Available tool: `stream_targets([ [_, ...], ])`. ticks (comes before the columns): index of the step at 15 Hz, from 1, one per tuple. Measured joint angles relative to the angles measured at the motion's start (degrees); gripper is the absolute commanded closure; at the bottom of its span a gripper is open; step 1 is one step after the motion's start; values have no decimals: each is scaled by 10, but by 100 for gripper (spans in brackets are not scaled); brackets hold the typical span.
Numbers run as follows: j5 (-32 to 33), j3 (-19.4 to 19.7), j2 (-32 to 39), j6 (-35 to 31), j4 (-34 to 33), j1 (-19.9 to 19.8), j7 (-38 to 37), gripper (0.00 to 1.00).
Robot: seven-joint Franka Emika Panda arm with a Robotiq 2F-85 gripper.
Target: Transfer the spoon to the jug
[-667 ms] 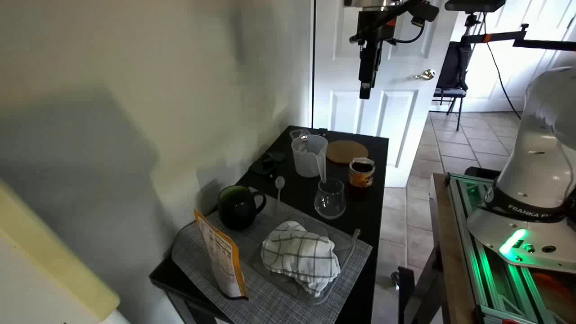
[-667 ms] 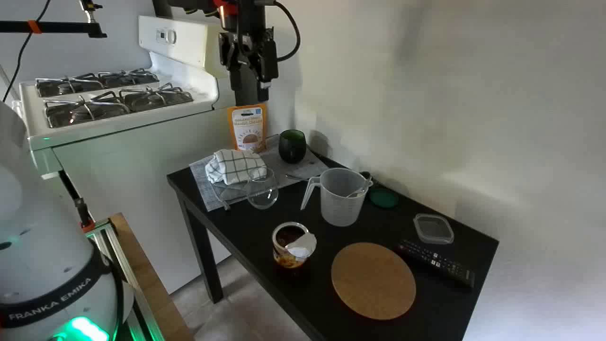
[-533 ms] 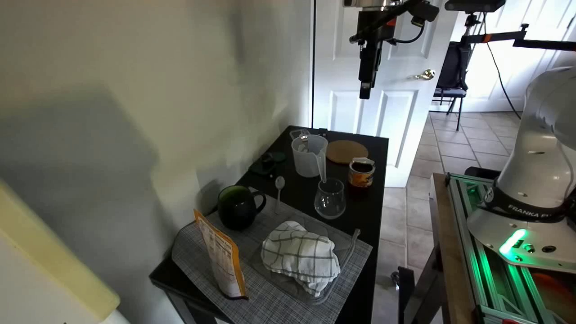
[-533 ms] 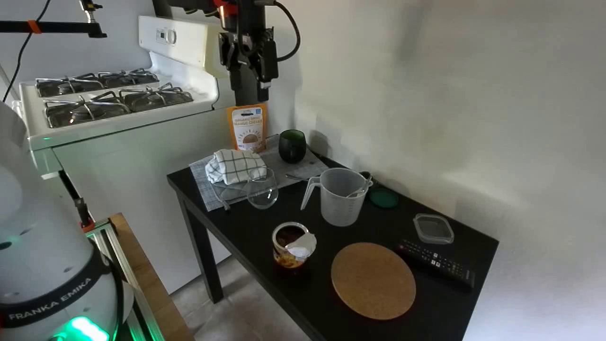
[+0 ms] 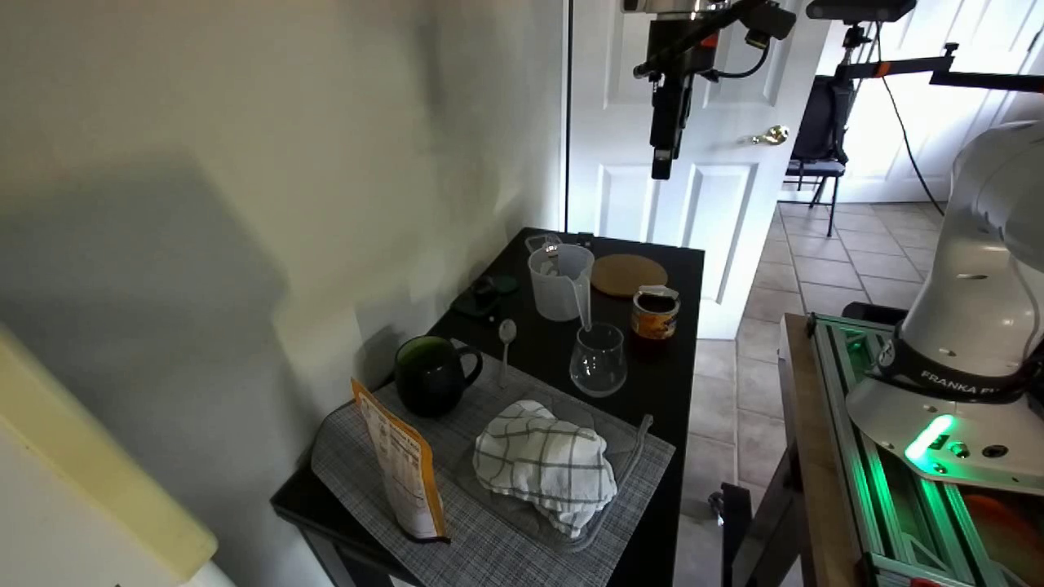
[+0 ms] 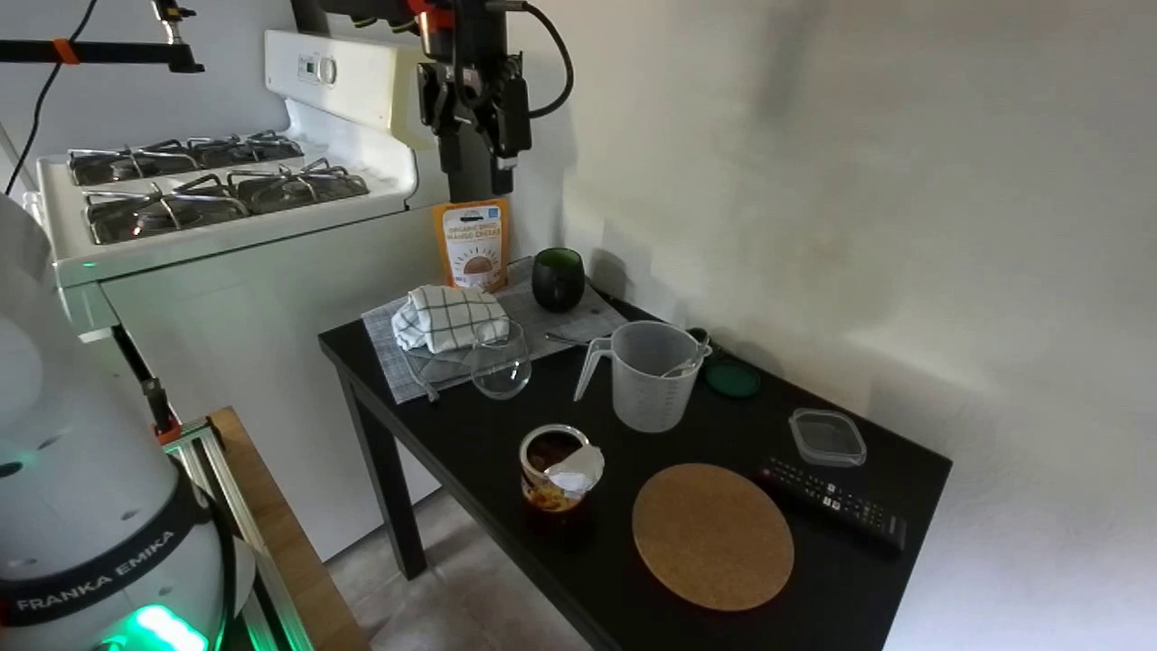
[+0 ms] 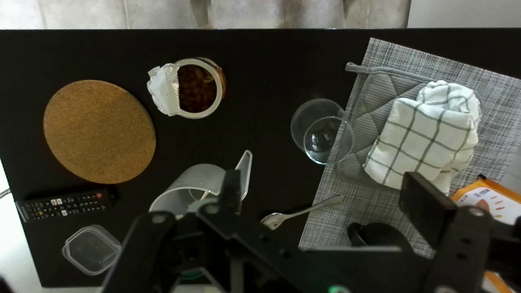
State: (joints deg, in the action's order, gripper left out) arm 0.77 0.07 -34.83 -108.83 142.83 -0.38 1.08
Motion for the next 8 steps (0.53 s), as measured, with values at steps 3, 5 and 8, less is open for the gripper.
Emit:
stream_targets([
  [3,0,0,0,0,0,0,0,0],
  [5,-8,2,5,-13,-2,-1,-7,0],
  [8,-44,8,41,-69,-13,-5,-44,0],
])
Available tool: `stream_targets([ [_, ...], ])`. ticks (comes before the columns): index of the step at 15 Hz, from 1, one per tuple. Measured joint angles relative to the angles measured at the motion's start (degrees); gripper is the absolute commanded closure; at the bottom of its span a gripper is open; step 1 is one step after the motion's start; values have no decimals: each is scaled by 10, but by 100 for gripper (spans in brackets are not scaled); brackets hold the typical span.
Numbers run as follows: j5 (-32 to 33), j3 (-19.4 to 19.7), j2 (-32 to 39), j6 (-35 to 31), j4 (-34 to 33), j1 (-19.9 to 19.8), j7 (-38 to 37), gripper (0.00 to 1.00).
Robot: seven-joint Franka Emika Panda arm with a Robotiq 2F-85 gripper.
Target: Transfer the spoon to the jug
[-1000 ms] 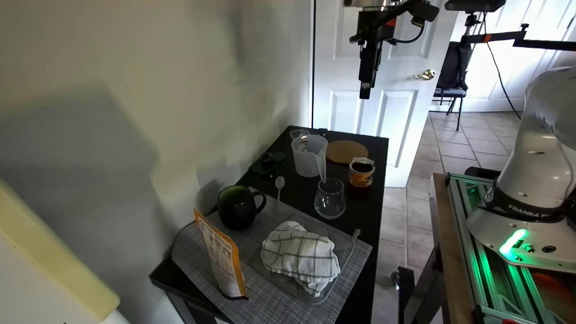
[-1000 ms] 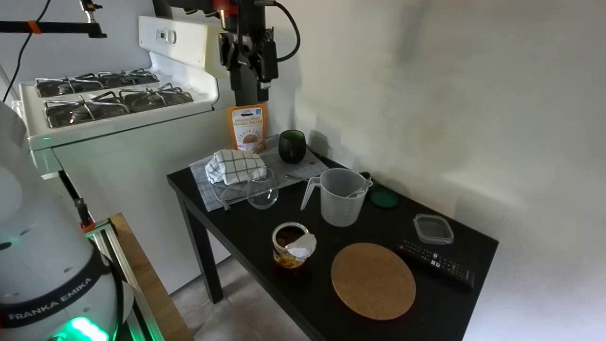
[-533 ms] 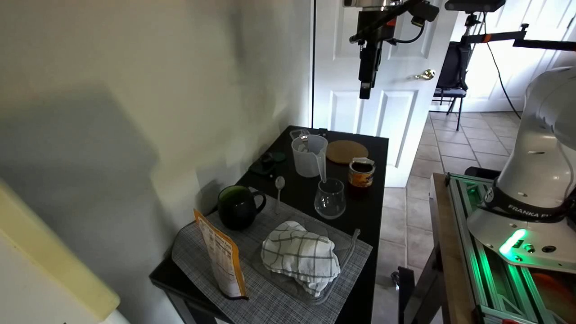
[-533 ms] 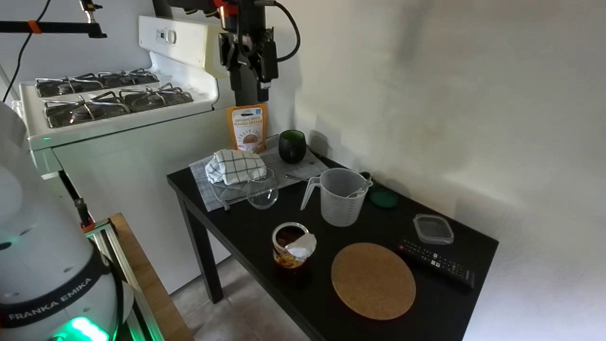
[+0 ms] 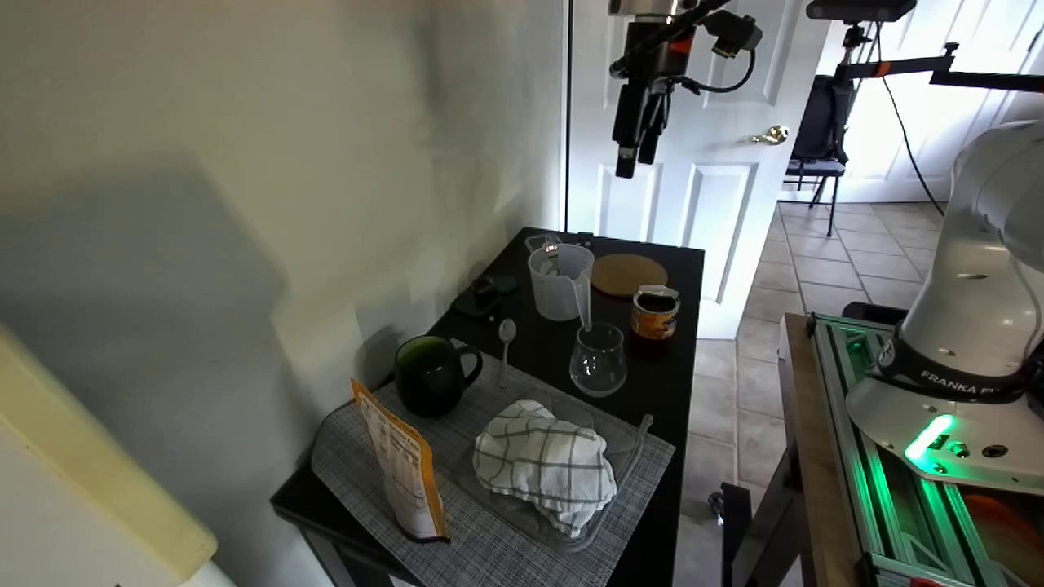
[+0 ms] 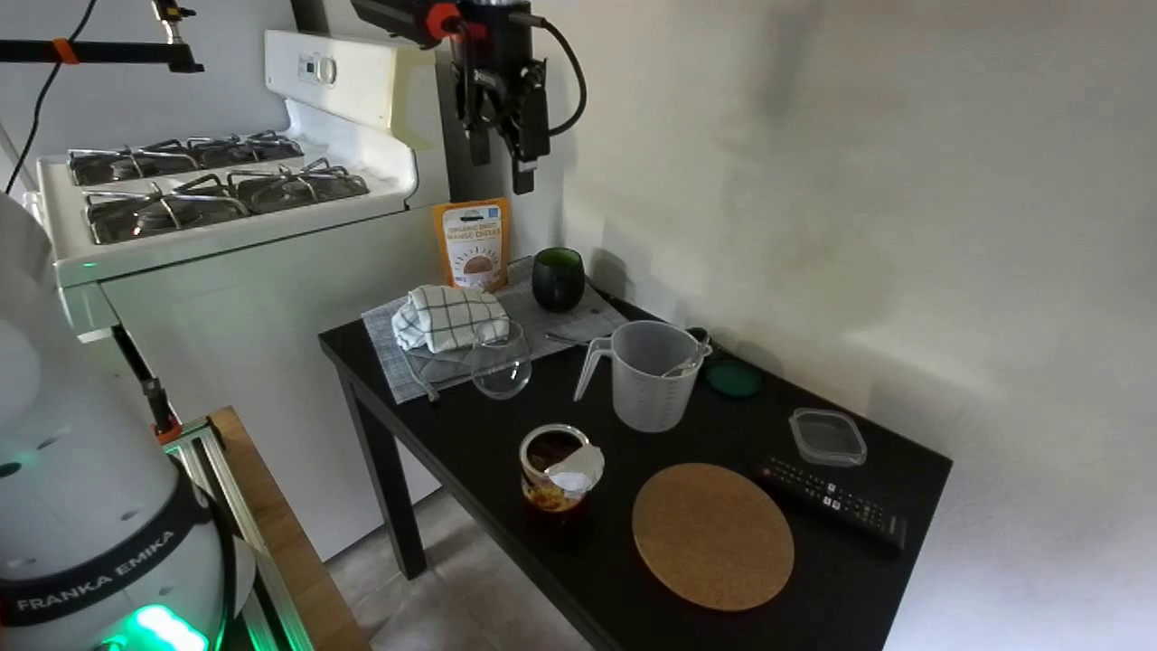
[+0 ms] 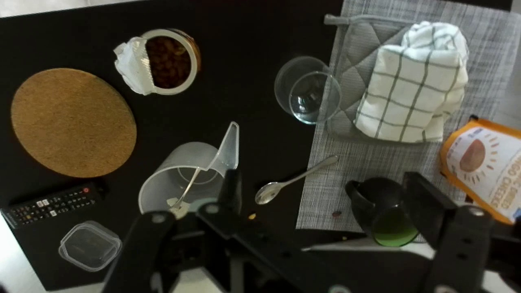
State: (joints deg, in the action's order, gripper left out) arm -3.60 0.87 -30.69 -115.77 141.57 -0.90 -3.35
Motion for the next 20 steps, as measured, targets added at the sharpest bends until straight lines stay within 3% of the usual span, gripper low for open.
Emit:
stream_targets([
  [7,-33,0,206,-28,-96,-6,-114,0],
  [9,-42,0,269,-21,-124,-5,-115,0],
  [14,-47,0,257,-23,-126,-5,-120,0],
  [20,-141,0,282,-98,-120,-5,-221,0],
])
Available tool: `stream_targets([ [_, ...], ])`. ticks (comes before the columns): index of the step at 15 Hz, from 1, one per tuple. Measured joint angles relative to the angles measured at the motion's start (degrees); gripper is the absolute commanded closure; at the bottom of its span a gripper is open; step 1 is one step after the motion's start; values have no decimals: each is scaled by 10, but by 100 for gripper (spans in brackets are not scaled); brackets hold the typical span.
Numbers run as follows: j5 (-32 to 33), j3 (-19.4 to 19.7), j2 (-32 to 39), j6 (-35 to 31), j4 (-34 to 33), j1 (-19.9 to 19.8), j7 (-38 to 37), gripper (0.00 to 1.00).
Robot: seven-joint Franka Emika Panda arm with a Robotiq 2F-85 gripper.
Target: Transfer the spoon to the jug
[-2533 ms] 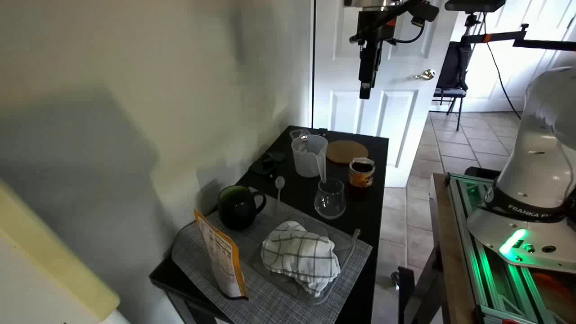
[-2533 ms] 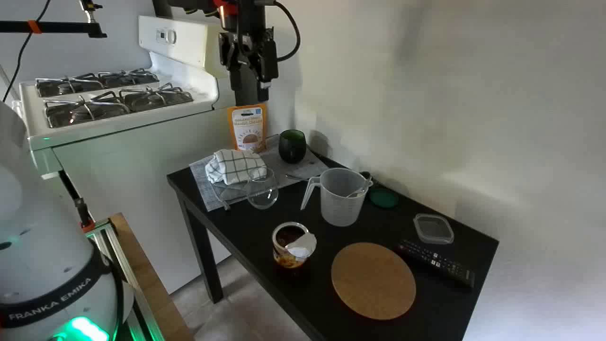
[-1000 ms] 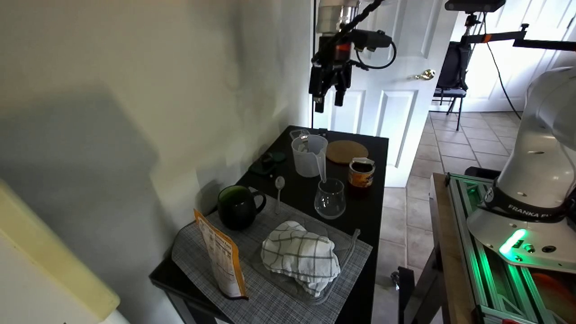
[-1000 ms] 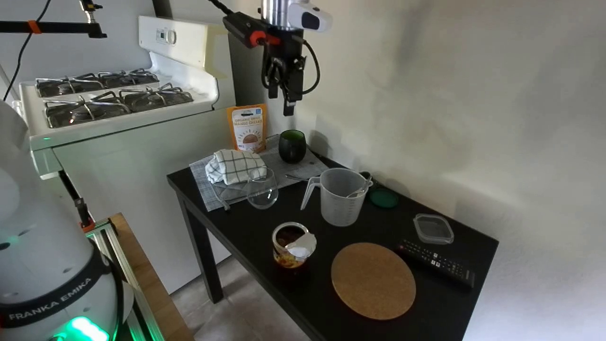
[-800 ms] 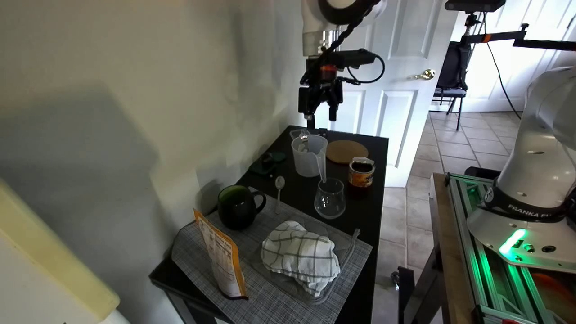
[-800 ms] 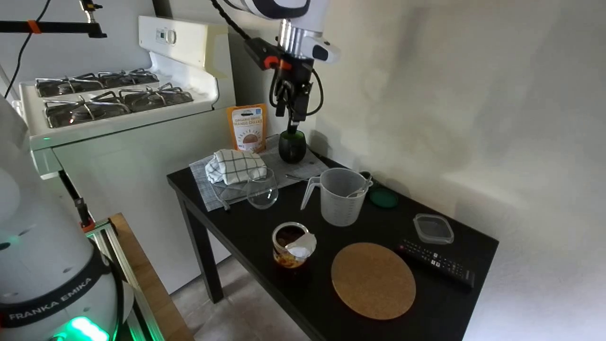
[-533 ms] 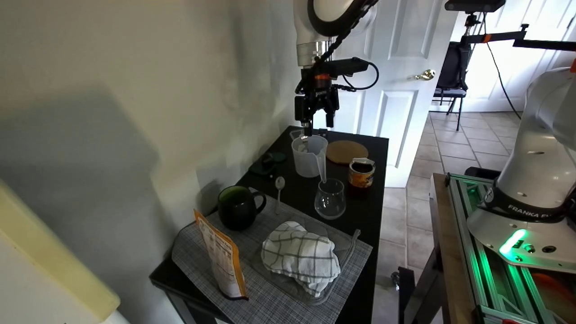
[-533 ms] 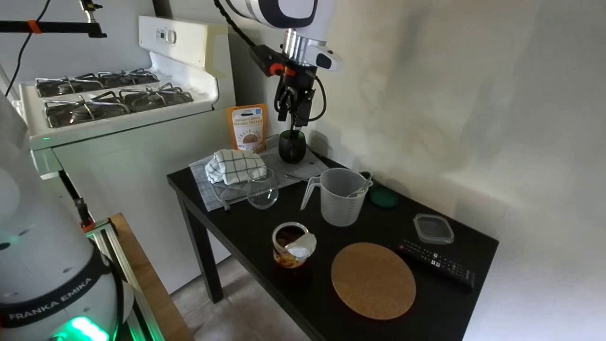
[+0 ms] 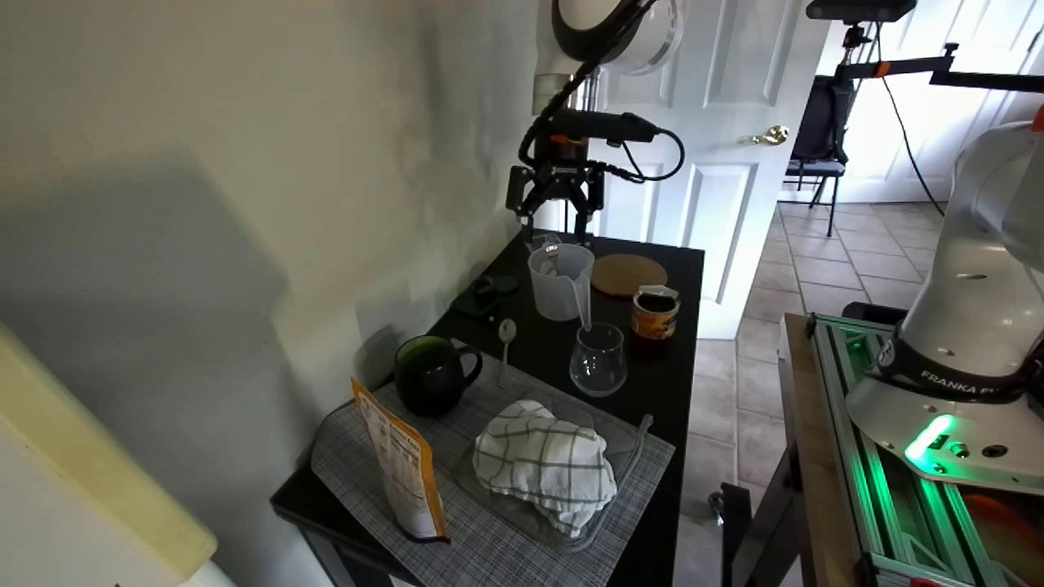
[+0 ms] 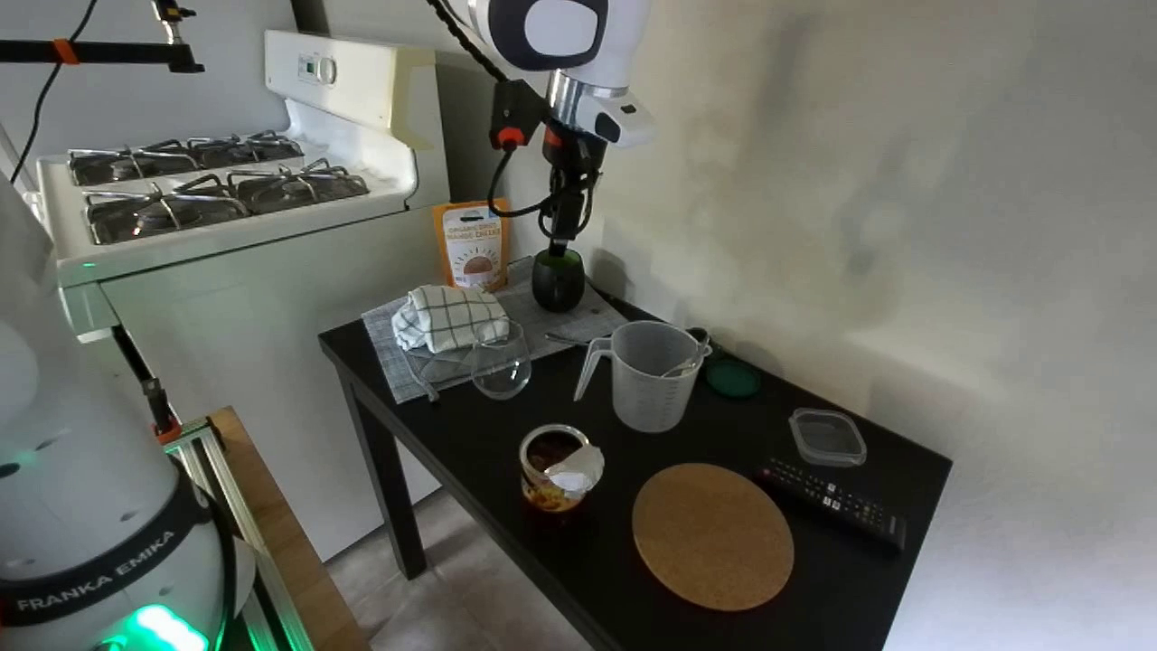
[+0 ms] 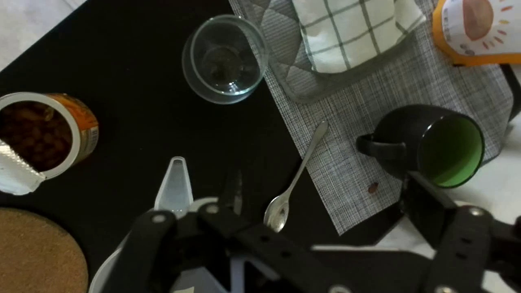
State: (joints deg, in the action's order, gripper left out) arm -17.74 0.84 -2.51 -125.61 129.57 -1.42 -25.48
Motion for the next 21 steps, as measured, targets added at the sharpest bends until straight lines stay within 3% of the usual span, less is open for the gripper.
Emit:
stream_targets([
  [5,-14,-3,60,-127,9,5,-120,0],
  [10,-5,1,166,-229,-20,27,-250,0],
  [16,4,44,279,-237,-97,72,-354,0],
  [21,17,88,343,-191,-153,123,-424,0],
])
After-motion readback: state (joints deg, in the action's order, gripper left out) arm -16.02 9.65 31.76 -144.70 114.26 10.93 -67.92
